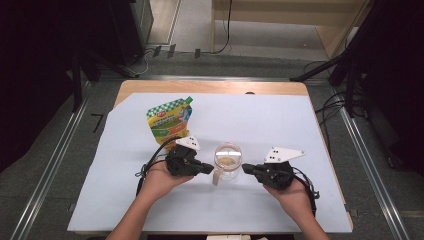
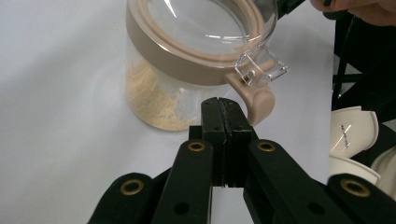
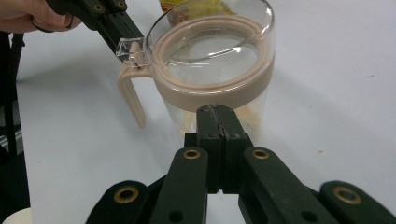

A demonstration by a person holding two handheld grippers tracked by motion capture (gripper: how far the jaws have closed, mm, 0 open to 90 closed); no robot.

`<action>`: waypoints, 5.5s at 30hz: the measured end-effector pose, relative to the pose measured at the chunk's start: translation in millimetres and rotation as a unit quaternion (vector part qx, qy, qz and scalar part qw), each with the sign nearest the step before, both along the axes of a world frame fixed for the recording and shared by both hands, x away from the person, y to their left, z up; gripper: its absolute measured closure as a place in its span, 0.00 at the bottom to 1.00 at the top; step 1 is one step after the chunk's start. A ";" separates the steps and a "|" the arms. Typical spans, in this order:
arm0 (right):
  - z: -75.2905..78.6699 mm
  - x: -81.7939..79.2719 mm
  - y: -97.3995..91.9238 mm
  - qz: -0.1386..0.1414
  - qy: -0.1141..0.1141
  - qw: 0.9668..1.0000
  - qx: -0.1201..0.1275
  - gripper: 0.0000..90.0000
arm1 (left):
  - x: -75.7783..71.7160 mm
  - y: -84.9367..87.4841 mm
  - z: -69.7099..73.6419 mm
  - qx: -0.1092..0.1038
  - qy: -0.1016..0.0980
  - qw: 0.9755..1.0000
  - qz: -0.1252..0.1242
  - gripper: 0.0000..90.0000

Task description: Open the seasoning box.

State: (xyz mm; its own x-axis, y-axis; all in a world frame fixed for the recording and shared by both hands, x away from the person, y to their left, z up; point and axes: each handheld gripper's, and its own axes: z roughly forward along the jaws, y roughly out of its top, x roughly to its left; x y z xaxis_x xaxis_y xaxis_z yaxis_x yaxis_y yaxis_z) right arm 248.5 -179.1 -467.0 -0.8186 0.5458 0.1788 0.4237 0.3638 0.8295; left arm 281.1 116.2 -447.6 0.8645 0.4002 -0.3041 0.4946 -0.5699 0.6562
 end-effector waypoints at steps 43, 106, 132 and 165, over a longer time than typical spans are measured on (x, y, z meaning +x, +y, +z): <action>-6.7 9.2 -8.2 -0.054 0.031 0.998 -0.004 1.00 | -19.3 -55.5 -19.1 -0.021 0.034 0.998 -0.048 0.99; -12.9 -45.3 17.0 -0.025 0.025 0.999 -0.013 1.00 | 4.2 1.5 0.3 -0.022 -0.013 1.000 0.001 0.53; -13.7 -11.9 -22.7 -0.089 0.041 0.995 -0.012 1.00 | 2.6 -0.4 -3.1 -0.018 -0.028 0.999 -0.002 0.51; -3.1 31.6 -51.6 -0.093 0.027 0.995 -0.011 1.00 | 26.4 -25.4 7.7 -0.044 0.001 0.999 -0.033 0.39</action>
